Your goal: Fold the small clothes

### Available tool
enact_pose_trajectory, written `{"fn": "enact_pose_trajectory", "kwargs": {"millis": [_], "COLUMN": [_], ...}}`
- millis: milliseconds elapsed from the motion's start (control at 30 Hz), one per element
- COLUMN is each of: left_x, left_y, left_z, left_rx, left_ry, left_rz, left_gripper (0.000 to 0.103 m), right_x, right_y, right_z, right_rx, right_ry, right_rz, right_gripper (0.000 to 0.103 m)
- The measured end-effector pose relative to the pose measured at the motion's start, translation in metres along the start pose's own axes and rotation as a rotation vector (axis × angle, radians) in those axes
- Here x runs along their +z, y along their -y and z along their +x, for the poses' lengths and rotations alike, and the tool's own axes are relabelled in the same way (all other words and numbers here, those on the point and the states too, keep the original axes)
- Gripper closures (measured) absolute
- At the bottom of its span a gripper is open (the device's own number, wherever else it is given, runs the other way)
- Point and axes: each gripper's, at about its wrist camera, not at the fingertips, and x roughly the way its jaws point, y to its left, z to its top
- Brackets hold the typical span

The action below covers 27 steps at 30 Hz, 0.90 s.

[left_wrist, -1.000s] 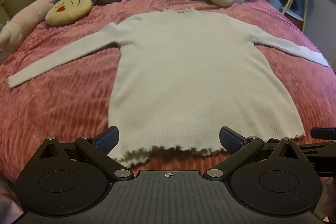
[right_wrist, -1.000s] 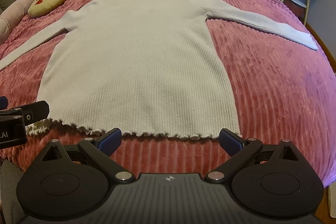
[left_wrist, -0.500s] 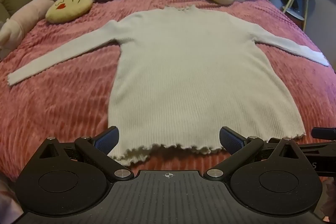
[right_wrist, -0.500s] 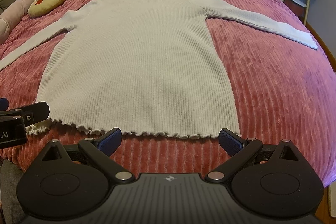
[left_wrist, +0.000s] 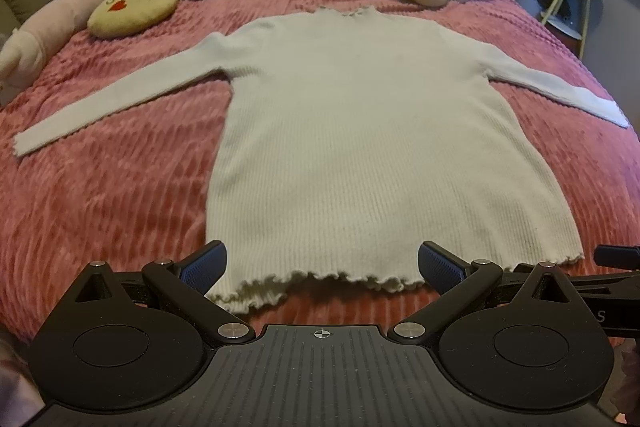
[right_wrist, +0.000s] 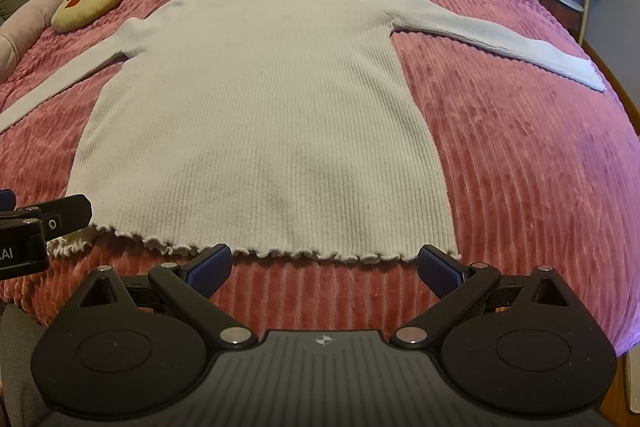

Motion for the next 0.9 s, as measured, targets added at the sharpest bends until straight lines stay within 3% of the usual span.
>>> {"fn": "enact_pose_trajectory", "kwargs": {"millis": [433, 767, 900], "left_x": [-0.001, 0.001, 0.005], "left_y": [-0.002, 0.001, 0.002], "left_z": [0.007, 0.02, 0.026], "left_rx": [-0.004, 0.005, -0.003], "left_ry": [0.008, -0.03, -0.029], "left_rz": [-0.004, 0.007, 0.005], "left_gripper": [0.0, 0.0, 0.0], "right_x": [-0.003, -0.005, -0.007], "right_y": [0.005, 0.017, 0.024], "right_z": [0.007, 0.018, 0.021], "right_rx": [0.019, 0.081, 0.139], "right_ry": [-0.004, 0.012, 0.061], "right_rz": [0.016, 0.064, 0.074], "right_gripper": [0.004, 0.004, 0.004]}}
